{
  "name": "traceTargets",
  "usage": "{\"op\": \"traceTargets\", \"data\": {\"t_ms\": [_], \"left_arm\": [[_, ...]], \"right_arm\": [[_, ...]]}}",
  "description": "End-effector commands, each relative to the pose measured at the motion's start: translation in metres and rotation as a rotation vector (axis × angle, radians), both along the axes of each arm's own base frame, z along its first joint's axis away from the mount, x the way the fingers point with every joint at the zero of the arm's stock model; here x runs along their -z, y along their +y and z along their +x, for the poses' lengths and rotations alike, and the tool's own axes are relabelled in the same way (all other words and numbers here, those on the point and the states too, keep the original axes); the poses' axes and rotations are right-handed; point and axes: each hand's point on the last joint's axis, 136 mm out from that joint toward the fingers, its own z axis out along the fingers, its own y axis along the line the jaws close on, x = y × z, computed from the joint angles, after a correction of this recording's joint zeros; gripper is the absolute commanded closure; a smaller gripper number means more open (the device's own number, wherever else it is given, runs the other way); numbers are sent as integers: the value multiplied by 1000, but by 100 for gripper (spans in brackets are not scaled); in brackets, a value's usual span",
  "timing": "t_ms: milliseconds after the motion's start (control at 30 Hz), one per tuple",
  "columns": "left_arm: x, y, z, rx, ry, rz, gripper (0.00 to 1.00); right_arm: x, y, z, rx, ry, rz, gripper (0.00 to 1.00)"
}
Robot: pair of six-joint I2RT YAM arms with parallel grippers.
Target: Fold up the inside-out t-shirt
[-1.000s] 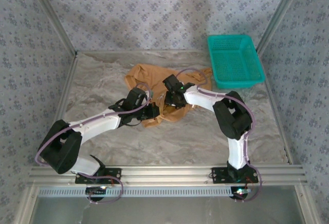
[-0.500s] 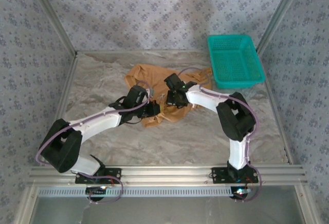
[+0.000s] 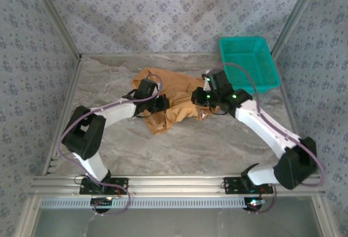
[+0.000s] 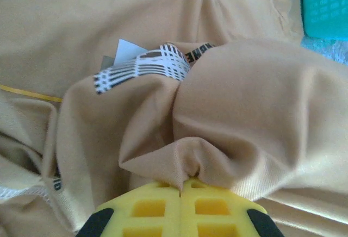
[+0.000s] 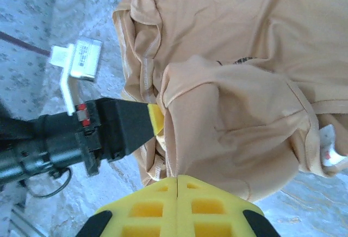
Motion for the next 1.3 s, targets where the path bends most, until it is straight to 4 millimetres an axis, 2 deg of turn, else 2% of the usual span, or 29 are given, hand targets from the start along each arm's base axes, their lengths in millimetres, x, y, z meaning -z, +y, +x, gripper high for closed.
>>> {"op": "traceTargets", "data": {"t_ms": [0, 100, 233, 267, 333, 400, 433, 467, 567, 667, 733, 867, 1000, 1133, 1267], "left_arm": [[-3, -6, 1, 15, -8, -38, 100], [-9, -11, -5, 18, -22, -53, 100], [-18, -29, -18, 52, -38, -73, 100], [-20, -34, -21, 64, -41, -75, 100], [-21, -42, -28, 81, -41, -77, 100], [-22, -46, -32, 91, -43, -77, 100], [-23, -47, -34, 94, -44, -76, 100], [-25, -48, -35, 96, -47, -77, 100], [-27, -49, -39, 100, -52, -75, 100], [-27, -48, -40, 99, -52, -72, 100], [-26, -47, -41, 99, -49, -70, 100], [-25, -44, -42, 95, -50, -59, 100], [-24, -42, -43, 90, -51, -52, 100], [-23, -41, -44, 90, -49, -50, 100], [-25, -39, -44, 90, -51, -45, 100]], "right_arm": [[8, -24, -12, 14, -18, 33, 100], [57, -48, -22, 71, 57, 11, 100], [124, -54, -41, 110, 179, -13, 100], [138, -56, -44, 124, 201, -34, 100], [152, -59, -48, 139, 230, -64, 100], [154, -62, -49, 149, 248, -93, 83], [149, -63, -47, 152, 237, -111, 72], [142, -65, -46, 156, 223, -143, 66], [119, -67, -43, 158, 152, -243, 66], [105, -51, -39, 108, 99, -284, 69], [106, -37, -37, 66, 95, -309, 68], [116, -12, -32, -42, 78, -432, 60], [129, 1, -25, -92, 85, -533, 53], [139, -1, -20, -80, 107, -594, 53], [141, -8, -16, -63, 118, -620, 79]]}}
